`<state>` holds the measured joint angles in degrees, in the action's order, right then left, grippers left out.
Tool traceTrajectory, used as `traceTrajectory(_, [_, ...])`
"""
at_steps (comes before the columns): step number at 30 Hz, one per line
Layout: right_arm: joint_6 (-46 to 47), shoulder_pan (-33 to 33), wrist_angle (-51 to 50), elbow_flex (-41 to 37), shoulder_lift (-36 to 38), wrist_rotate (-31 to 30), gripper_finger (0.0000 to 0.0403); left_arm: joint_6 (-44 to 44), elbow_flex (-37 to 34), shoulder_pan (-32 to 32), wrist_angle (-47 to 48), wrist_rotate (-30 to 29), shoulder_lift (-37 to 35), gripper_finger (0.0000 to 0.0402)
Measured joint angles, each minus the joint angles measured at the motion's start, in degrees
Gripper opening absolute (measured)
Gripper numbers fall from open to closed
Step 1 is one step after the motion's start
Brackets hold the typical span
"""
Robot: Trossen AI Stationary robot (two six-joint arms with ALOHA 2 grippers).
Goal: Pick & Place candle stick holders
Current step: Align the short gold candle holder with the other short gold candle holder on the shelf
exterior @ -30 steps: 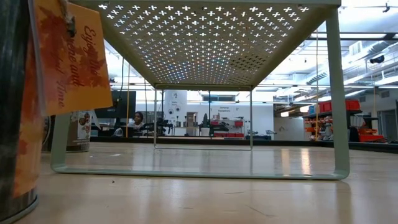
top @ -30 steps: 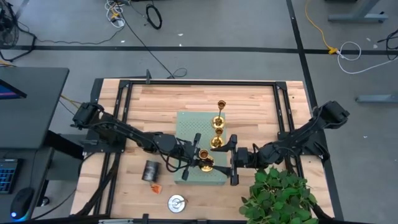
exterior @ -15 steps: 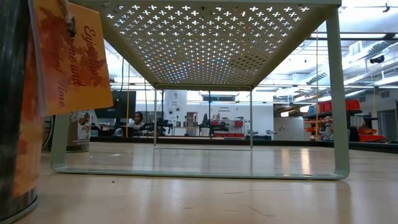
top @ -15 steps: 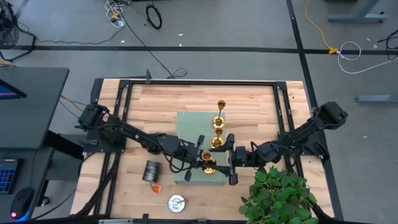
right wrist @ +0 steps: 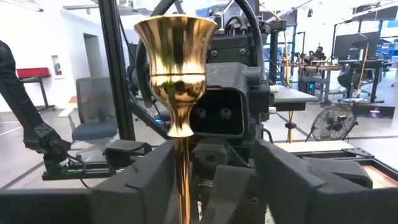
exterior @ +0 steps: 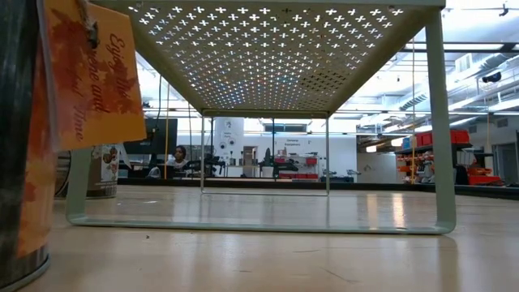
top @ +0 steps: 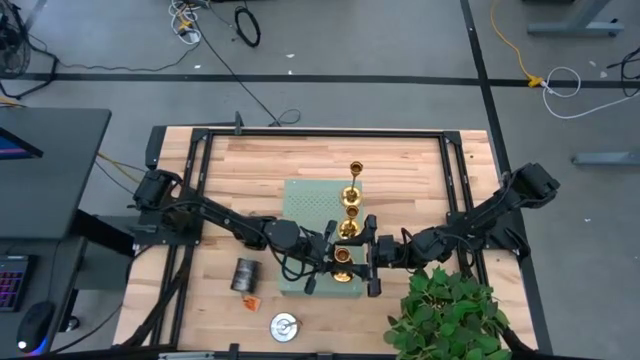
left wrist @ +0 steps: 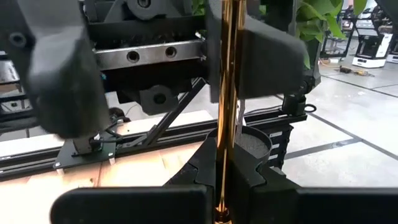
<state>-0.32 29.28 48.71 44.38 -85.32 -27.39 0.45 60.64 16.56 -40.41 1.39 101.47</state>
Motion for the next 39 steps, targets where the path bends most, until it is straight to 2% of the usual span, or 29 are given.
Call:
traceTrajectory(4, [1.1, 0.0, -0.1, 0.0, 0.0, 0.1, 0.0141, -0.1, 0.0, 0.0, 0.2, 0.0, 0.0, 0.0016])
traceTrajectory(9, [1.2, 0.0, -0.1, 0.0, 0.0, 2.4, 0.0026, -0.2, 0.0, 0.0, 0.3, -0.1, 0.0, 0.0016])
traceTrajectory(10, [0.8, 0.0, -0.1, 0.0, 0.0, 2.8, 0.0016, -0.3, 0.0, 0.0, 0.4, -0.1, 0.0, 0.0016])
traceTrajectory(14, [1.6, 0.0, 0.0, 0.0, 0.0, 2.9, 0.0023, -0.3, 0.0, 0.0, 0.4, -0.1, 0.0, 0.0027])
traceTrajectory(21, [1.5, 0.4, -0.1, 0.0, 0.1, 2.8, 0.0009, -0.9, 0.0, 0.1, 0.6, 0.1, -0.1, 0.0064])
traceTrajectory(24, [0.9, 1.0, -1.2, 0.0, 1.0, 2.4, 0.0006, -0.8, 0.0, 0.1, 1.8, 0.1, -0.3, 0.0088])
traceTrajectory(27, [0.9, 2.0, -4.1, 0.0, 2.4, -0.5, 0.0006, -0.8, 0.0, 0.1, 3.7, 0.1, -1.3, 0.0117])
traceTrajectory(33, [1.0, 4.0, -6.2, 0.0, 3.1, -5.1, 0.0006, -0.6, -0.1, 0.1, 10.2, 0.0, -5.7, 0.0164])
traceTrajectory(39, [3.1, 4.0, -7.5, 0.0, 3.1, -5.5, 0.0006, -0.6, -0.1, 0.1, 18.6, -0.2, -10.9, 0.0178])
